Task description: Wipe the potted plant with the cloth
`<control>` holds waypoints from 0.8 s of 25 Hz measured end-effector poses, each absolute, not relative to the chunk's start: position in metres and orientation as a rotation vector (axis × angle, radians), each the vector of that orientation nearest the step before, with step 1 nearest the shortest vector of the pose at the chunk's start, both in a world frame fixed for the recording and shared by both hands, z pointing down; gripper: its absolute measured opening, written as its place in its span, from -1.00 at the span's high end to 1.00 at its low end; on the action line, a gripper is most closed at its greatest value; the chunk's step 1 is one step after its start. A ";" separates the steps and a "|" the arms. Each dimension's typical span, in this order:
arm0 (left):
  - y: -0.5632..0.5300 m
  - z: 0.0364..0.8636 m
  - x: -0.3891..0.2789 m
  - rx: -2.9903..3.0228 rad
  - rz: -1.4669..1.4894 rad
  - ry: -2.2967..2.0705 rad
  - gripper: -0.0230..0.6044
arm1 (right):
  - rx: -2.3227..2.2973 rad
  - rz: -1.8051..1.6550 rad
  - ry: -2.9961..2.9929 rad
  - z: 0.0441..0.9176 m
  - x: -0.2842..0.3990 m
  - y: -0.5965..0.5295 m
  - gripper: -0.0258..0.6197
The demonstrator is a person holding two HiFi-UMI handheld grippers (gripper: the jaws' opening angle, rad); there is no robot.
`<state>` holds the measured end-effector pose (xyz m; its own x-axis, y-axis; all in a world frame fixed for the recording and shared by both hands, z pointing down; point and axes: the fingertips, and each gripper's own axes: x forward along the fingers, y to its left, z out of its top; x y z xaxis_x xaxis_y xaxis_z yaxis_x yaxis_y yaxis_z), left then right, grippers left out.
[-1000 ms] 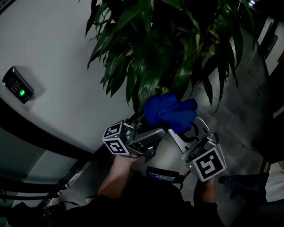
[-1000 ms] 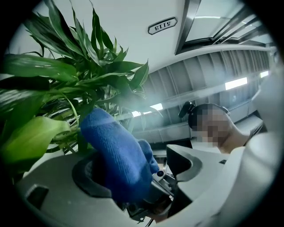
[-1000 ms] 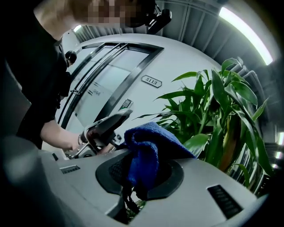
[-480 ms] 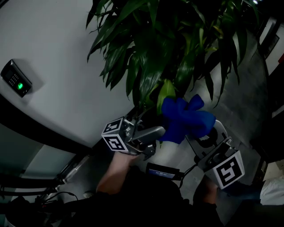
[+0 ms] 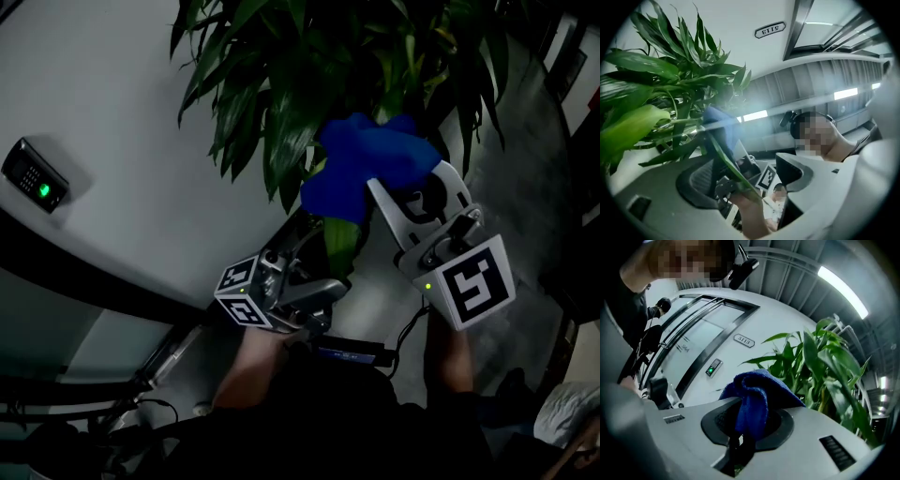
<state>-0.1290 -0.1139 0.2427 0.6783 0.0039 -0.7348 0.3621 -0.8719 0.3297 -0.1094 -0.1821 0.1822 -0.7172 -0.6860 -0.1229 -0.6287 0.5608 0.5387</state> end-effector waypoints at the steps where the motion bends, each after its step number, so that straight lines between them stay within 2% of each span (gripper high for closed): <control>1: -0.113 0.243 -0.129 2.445 -1.059 0.279 -0.27 | 1.111 -0.808 -2.690 0.193 -0.113 -0.185 0.70; 4: -0.110 0.243 -0.126 2.470 -1.028 0.265 -0.30 | 1.044 -0.720 -2.687 0.221 -0.122 -0.179 0.70; 20: -0.110 0.255 -0.129 2.479 -0.991 0.209 -0.46 | 0.868 -0.727 -2.523 0.288 -0.141 -0.118 0.70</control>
